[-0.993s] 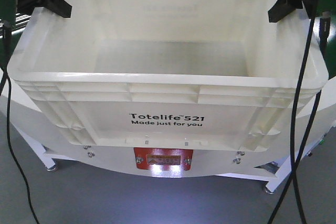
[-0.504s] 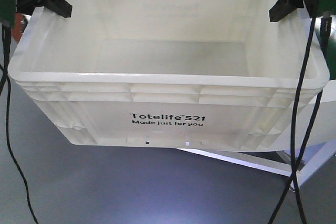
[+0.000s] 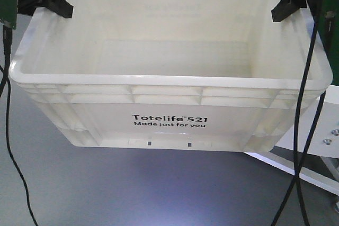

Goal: Place moving items into box and shelve
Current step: 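Hold the crate raised with both grippers while the base drives away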

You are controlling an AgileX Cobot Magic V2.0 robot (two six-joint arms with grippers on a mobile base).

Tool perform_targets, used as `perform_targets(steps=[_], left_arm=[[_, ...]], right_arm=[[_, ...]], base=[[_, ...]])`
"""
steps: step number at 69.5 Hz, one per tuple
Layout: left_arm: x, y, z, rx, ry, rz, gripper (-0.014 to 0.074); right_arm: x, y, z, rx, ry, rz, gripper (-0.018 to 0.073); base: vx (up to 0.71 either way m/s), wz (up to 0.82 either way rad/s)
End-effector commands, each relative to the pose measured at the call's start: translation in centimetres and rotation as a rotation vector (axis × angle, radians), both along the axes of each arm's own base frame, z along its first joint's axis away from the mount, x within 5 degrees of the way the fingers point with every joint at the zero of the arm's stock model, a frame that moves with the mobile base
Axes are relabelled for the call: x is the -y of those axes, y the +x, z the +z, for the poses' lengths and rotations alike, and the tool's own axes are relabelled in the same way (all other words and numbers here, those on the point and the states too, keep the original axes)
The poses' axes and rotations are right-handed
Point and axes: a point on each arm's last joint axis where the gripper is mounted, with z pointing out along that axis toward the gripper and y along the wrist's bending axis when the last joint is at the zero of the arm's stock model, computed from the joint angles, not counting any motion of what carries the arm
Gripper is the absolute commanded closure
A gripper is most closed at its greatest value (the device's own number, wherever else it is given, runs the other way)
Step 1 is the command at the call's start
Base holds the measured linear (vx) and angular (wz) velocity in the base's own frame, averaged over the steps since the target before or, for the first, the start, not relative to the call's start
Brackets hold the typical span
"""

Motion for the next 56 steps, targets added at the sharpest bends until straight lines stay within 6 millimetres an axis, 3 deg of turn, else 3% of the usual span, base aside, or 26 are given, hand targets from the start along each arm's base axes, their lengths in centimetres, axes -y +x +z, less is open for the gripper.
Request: perform_targets(steps=[1, 56], left_arm=[[2.43, -2.11, 4.37, 0.133, -0.286, -0.067, 0.0601], [2.43, -2.11, 4.37, 0.134, -0.287, -0.067, 0.0601]], right_arm=[[-2.19, -1.92, 3.53, 0.103, 0.240, 0.082, 0.0564], [-2.17, -1.91, 3.52, 0.103, 0.237, 0.082, 0.0564]], base=[[-0.14, 0.57], [-0.11, 0.66]])
